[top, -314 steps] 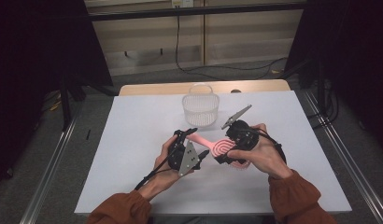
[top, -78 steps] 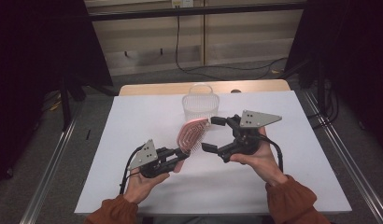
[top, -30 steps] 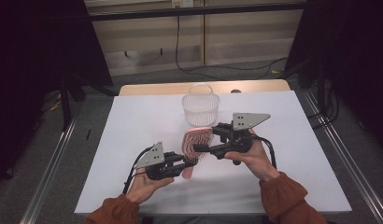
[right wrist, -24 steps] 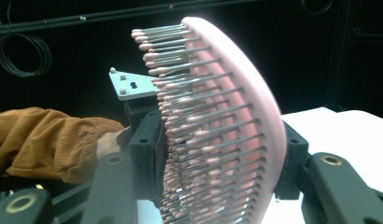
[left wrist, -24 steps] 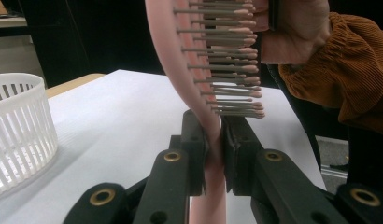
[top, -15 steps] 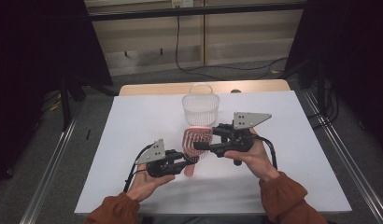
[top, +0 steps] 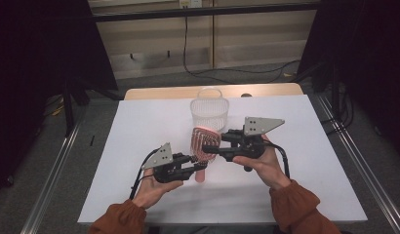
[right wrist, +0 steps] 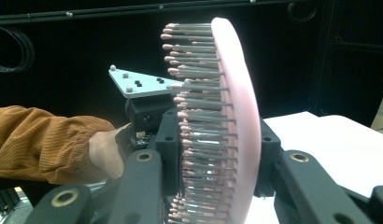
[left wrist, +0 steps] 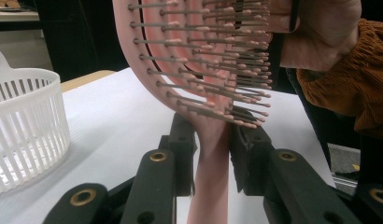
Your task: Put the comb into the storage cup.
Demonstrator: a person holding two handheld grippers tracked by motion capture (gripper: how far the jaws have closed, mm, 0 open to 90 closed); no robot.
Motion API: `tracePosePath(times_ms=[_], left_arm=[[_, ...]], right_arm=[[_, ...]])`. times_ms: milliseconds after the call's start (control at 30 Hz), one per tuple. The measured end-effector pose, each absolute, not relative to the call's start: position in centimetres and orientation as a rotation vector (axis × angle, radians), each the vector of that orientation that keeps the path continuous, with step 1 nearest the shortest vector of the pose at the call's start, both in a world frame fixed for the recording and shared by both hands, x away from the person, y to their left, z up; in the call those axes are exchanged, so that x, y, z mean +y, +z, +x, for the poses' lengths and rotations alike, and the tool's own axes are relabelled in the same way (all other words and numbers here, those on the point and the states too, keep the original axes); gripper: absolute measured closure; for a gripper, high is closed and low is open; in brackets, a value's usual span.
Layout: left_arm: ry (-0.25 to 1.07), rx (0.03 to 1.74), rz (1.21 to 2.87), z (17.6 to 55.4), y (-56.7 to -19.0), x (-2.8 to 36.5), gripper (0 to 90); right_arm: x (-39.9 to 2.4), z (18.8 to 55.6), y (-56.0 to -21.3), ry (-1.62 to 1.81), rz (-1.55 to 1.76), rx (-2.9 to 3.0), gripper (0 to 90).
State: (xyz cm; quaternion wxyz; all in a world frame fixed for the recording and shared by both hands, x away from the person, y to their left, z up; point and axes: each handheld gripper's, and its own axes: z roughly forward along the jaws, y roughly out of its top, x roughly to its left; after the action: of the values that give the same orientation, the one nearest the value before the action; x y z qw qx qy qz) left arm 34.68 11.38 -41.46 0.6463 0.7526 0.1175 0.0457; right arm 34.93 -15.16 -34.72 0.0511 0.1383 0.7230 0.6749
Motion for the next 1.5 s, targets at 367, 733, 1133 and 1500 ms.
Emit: tracePosePath(times_ms=[367,733,1133,1500], left_arm=[[0.145,0.262,1.702,34.4,-41.2,11.2,61.2],[0.213,0.311,1.708,34.4,-41.1,11.5,37.9],[0.283,0.415,1.697,34.5,-41.1,12.0,8.9],[0.312,0.493,1.658,34.6,-41.1,13.0,4.6]], right_arm=[[-14.6,34.6,-34.3,2.053,0.447,2.202,64.5],[-14.4,34.5,-33.9,2.035,0.442,2.214,64.5],[-15.0,34.8,-33.8,1.997,0.54,2.183,64.6],[-16.0,35.1,-33.7,1.99,0.595,2.134,64.6]])
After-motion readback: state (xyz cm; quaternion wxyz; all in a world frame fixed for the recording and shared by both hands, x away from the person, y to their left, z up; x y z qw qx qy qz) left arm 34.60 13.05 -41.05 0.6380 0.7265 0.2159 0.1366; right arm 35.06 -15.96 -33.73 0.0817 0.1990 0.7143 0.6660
